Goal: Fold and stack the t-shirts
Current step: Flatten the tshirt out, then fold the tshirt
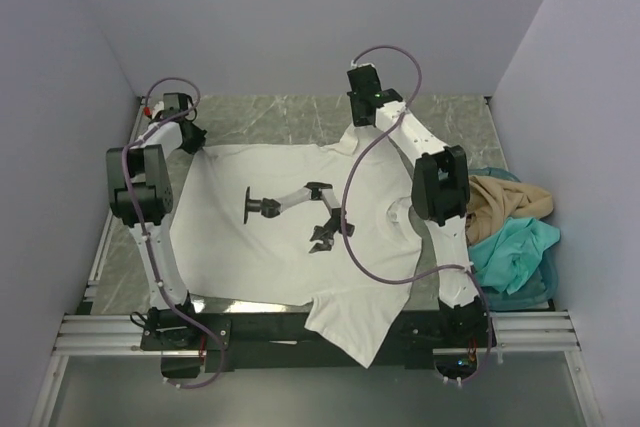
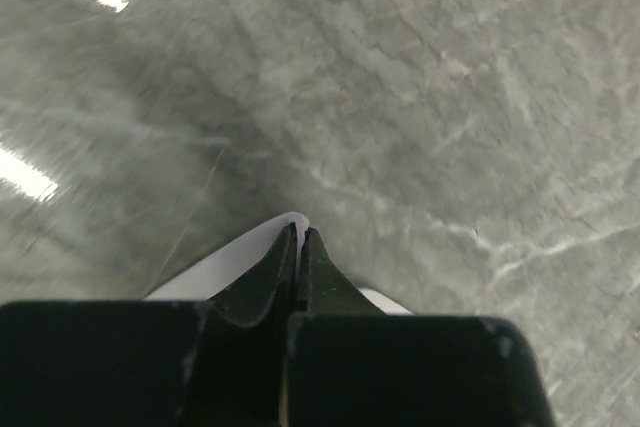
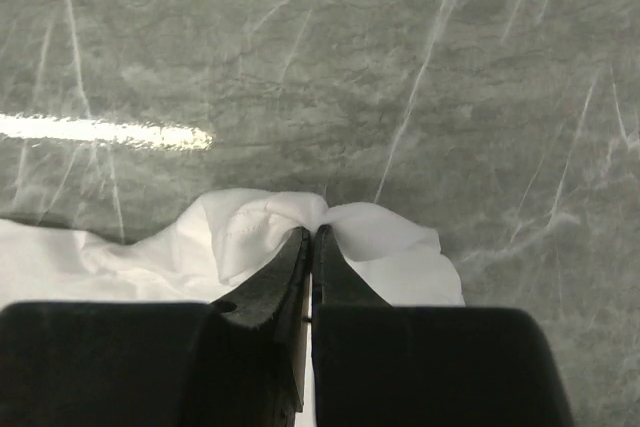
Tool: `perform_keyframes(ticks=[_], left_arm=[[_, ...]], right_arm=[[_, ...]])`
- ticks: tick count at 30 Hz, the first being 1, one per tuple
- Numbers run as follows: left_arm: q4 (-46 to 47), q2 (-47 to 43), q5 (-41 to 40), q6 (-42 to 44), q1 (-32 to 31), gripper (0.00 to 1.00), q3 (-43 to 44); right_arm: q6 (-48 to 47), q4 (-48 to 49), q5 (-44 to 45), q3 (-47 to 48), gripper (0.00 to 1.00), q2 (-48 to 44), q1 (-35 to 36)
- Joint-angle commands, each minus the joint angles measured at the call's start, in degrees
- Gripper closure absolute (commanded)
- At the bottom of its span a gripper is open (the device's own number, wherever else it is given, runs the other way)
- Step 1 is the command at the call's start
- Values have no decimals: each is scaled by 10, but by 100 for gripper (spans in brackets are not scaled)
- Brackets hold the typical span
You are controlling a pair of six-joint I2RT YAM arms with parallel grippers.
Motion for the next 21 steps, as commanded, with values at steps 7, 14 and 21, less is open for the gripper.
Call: perform_keyframes(ticks=[7, 14, 21], left_arm=[[-14, 27, 16, 26, 2, 99, 77], [11, -64, 10, 34, 2, 99, -26], [34, -143, 12, 39, 2, 99, -141]], right_arm=[[27, 9, -12, -12, 100, -50, -20], [85, 26, -48, -176, 100, -173, -20], [131, 40, -69, -351, 100, -308, -13]])
